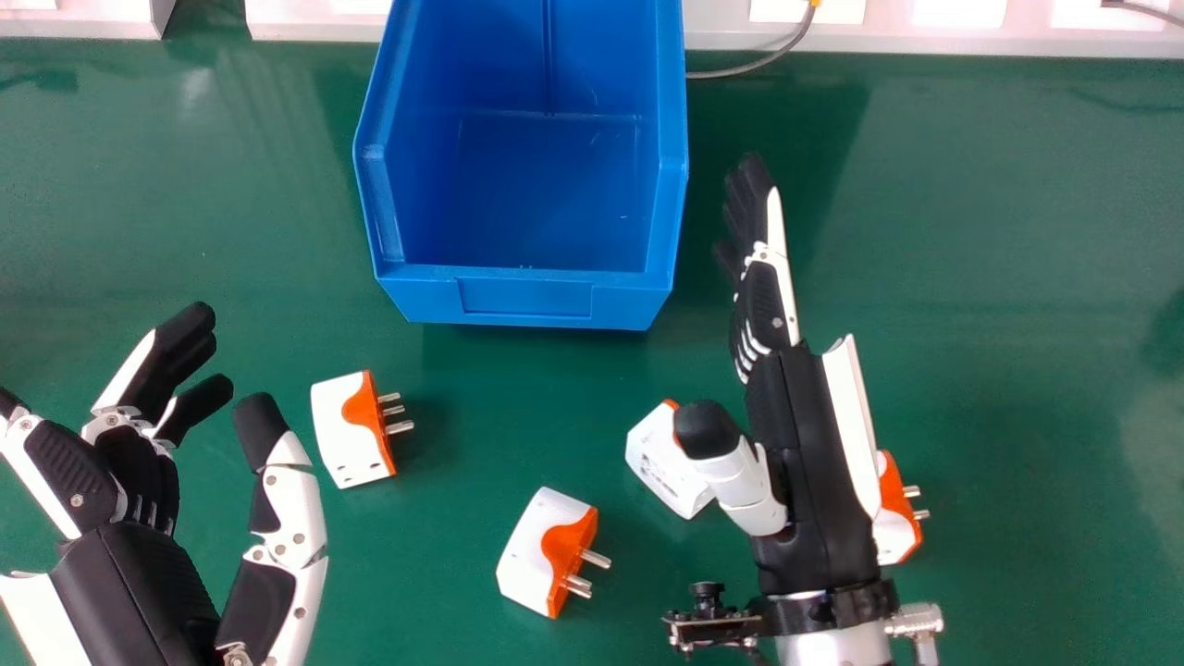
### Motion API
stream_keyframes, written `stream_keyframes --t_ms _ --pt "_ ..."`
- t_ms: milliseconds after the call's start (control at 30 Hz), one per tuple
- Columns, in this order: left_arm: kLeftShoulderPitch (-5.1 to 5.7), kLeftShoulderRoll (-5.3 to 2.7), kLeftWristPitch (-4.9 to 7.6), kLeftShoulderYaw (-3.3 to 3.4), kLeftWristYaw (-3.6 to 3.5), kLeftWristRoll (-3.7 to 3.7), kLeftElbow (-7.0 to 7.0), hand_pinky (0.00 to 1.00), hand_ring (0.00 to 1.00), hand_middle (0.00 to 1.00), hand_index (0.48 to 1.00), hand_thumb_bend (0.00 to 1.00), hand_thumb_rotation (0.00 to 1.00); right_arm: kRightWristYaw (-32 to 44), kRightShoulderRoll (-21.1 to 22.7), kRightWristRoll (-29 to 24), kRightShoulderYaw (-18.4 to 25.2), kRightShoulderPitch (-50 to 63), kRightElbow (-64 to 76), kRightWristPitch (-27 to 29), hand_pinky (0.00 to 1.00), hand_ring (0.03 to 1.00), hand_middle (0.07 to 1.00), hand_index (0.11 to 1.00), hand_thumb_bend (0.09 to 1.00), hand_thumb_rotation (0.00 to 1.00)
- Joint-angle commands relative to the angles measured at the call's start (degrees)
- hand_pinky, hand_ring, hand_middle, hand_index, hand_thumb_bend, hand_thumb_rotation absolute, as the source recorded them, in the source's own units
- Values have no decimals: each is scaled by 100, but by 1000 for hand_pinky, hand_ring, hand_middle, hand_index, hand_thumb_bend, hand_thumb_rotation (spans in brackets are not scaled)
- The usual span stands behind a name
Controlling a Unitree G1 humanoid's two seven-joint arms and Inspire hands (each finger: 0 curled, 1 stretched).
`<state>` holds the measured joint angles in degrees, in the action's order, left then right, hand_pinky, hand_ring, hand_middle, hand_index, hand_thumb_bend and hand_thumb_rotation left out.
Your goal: Pick all objects and put in blue box
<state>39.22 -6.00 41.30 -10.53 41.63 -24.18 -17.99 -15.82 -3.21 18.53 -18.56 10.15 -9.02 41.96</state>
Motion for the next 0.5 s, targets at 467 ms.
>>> stream_keyframes --t_ms 467 --pt "49 -453 119 -144 15 -6 -60 687 753 748 737 233 0 23 -97 -34 7 -12 122 142 984 1000 1000 1000 776 1000"
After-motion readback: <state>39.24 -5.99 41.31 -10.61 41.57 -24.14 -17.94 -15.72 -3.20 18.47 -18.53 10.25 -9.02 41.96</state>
